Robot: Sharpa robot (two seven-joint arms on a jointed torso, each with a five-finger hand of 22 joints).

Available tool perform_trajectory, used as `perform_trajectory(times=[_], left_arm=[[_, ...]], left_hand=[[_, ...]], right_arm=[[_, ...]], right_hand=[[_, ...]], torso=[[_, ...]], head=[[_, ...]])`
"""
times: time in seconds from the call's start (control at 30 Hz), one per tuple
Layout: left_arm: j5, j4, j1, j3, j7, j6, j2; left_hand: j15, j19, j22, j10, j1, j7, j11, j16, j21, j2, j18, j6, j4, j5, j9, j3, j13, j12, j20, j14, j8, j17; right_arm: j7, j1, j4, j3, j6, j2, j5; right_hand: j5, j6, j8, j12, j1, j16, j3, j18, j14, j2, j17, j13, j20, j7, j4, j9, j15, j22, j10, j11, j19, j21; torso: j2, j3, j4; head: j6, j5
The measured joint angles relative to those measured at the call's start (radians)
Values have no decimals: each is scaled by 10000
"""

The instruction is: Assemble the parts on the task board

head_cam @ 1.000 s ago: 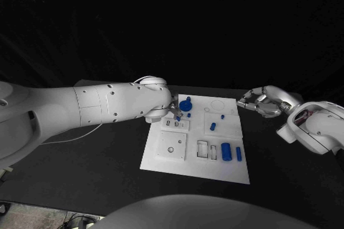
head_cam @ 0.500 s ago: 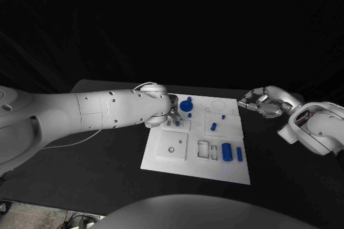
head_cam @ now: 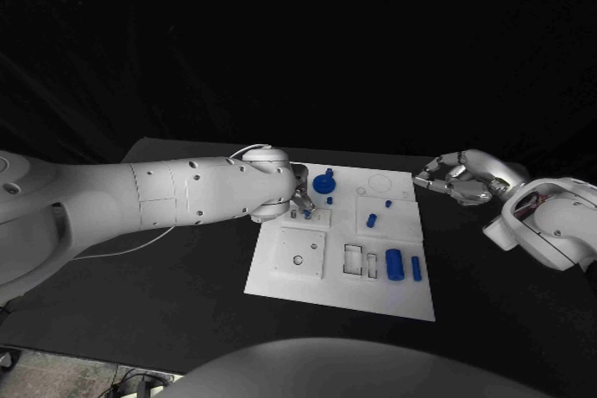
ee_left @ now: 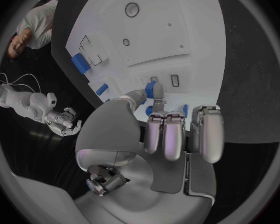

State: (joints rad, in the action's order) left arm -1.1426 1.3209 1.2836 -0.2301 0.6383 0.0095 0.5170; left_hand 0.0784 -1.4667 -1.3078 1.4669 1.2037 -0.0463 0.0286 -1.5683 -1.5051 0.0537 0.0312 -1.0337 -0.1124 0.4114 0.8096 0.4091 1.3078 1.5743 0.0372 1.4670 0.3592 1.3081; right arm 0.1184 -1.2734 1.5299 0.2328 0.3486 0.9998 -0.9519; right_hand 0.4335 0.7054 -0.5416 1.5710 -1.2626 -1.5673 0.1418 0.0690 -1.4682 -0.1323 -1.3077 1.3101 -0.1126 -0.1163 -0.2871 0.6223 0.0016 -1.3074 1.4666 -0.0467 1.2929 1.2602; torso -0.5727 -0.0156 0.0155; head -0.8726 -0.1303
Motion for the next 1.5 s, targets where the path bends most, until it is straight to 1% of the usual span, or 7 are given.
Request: perform_trajectory(times=[0.3, 0.63, 1.27, 1.5], left_arm=[[-44, 50, -23, 0, -7, -43, 9], [-87, 38, -116, 1, -15, -76, 6], [-199, 13, -148, 1, -41, -238, 18], [-215, -1, -192, 6, -49, -240, 9]], left_hand=[[0, 0, 1, -1, 0, 12, -1, 0, 0, 0, 0, 52, 0, -2, 8, 0, 0, 0, 0, 0, -1, -1], [-1, 0, 1, -1, 0, -4, -2, 0, 0, -1, -1, 68, 0, -32, 7, 0, 0, 0, 0, -1, -1, -2], [-1, 0, 2, -16, 0, -19, -18, 0, 0, -1, 0, 76, 0, 8, 13, 0, 0, 0, 0, -1, -2, -4], [-1, 0, 3, -16, -1, -18, -19, 0, 0, 0, 0, 47, 0, 6, 39, -1, 0, 0, 0, -1, -3, -5]], right_arm=[[5, 0, 0, 0, 0, 4, 1], [11, 0, 10, 0, 2, 25, 2], [49, 0, 31, 0, 10, 44, 2], [54, 0, 36, 0, 9, 51, 2]], right_hand=[[0, 0, 0, 0, 0, 0, 0, 0, 0, 0, 1, 3, 0, 0, 0, 0, 0, 0, 0, 0, 0, -37], [0, 0, 0, 0, 1, 0, 0, 0, 0, 0, 2, 1, 0, 0, 0, 0, 0, -7, 0, 0, 1, -37], [-1, 0, 0, 12, -39, 0, 0, 0, 0, -40, 3, -2, 0, 0, 0, 0, 0, -5, 0, -1, 1, -36], [-1, 0, 0, 12, -39, 0, 0, 0, 0, -39, 3, -2, 0, 0, 0, 0, 0, -5, 0, -1, 1, -37]], torso=[[-5, 0, 0], [-7, 0, 1], [-5, 0, -2], [-4, 0, -1]], head=[[0, -1], [0, 40], [0, 50], [0, 56]])
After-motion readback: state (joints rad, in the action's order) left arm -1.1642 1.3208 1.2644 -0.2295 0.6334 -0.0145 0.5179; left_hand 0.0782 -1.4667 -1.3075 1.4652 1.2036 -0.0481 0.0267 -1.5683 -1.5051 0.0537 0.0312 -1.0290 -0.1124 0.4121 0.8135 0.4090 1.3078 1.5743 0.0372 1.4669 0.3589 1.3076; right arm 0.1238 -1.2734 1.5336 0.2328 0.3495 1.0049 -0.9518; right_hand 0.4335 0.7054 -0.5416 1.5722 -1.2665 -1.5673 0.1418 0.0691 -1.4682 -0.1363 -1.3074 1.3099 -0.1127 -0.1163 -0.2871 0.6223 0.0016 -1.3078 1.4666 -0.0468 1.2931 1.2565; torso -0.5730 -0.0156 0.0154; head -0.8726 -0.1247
